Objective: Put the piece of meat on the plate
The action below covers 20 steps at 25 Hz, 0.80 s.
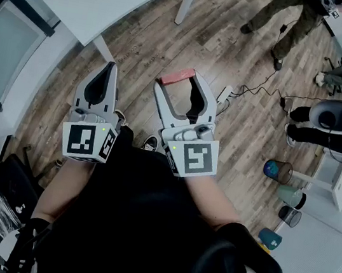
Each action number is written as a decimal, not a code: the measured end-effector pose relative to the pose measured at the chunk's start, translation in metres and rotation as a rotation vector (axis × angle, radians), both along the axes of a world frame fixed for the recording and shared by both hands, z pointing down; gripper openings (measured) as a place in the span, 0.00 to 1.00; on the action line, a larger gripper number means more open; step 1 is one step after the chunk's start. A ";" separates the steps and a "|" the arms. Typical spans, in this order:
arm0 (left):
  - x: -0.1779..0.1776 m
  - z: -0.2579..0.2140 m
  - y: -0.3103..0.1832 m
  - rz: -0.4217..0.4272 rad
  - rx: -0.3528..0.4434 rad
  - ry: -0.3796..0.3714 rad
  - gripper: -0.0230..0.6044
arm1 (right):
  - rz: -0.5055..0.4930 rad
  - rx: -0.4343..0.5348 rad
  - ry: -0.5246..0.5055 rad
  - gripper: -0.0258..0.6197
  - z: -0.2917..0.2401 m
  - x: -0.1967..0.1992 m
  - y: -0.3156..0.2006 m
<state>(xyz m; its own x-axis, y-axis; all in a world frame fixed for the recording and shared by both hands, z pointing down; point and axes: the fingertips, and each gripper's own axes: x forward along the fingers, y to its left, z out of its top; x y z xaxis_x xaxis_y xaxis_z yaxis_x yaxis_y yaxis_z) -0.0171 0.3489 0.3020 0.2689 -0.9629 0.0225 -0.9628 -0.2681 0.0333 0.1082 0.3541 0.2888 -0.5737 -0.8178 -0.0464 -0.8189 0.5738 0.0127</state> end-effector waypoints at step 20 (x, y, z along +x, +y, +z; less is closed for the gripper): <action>-0.056 0.004 -0.172 0.143 0.014 0.003 0.04 | 0.067 0.014 0.012 0.48 -0.013 -0.082 -0.153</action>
